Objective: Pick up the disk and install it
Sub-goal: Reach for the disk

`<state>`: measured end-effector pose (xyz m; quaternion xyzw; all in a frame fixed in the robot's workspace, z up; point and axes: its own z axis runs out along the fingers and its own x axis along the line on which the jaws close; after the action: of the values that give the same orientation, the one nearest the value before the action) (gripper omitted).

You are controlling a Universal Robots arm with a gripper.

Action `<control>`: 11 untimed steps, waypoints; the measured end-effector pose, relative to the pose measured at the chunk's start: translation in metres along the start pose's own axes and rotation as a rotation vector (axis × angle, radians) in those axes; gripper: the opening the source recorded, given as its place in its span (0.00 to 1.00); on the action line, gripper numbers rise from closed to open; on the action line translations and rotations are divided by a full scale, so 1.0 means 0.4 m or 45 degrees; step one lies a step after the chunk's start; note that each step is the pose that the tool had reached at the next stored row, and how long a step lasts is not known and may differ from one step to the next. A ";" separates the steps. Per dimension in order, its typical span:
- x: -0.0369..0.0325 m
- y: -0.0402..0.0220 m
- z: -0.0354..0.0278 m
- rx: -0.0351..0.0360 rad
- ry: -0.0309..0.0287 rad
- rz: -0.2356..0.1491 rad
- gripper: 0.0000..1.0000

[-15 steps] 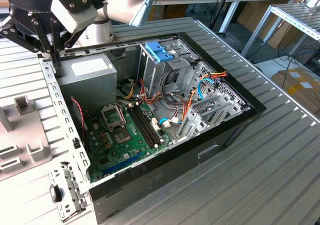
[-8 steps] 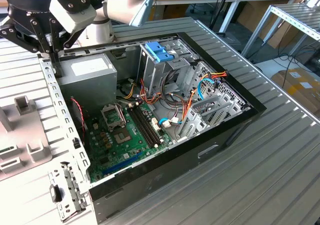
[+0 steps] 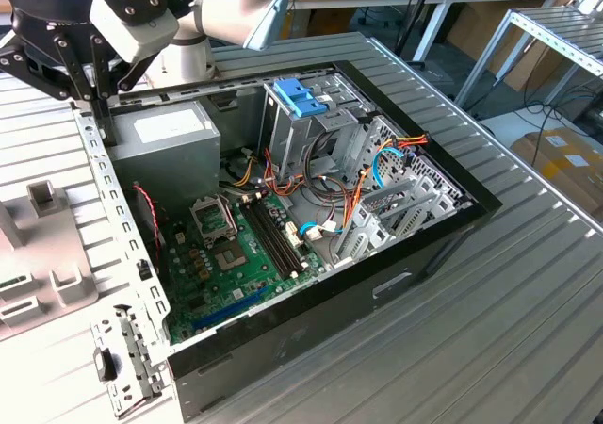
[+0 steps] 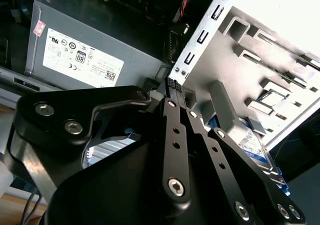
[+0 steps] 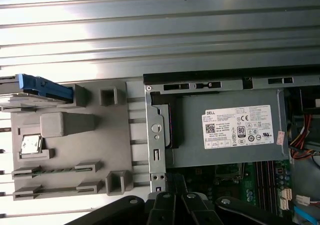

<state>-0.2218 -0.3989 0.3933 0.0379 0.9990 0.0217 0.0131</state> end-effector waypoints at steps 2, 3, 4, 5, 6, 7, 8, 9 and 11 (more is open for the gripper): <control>0.002 0.000 0.000 0.0001 0.0001 0.000 0.11; 0.002 0.000 0.000 0.0000 0.0001 0.000 0.11; 0.003 0.000 0.000 0.0000 0.0001 0.000 0.11; 0.004 0.000 0.000 0.0000 0.0001 0.000 0.11; 0.005 0.000 0.000 0.0000 0.0001 0.000 0.11; 0.005 0.000 0.000 0.0000 0.0001 0.000 0.11; 0.006 0.000 0.000 0.0000 0.0001 0.000 0.11; 0.007 0.000 0.000 0.0000 0.0001 0.000 0.11; 0.010 -0.001 0.000 0.0000 0.0001 0.000 0.11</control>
<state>-0.2259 -0.3989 0.3933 0.0379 0.9990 0.0217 0.0131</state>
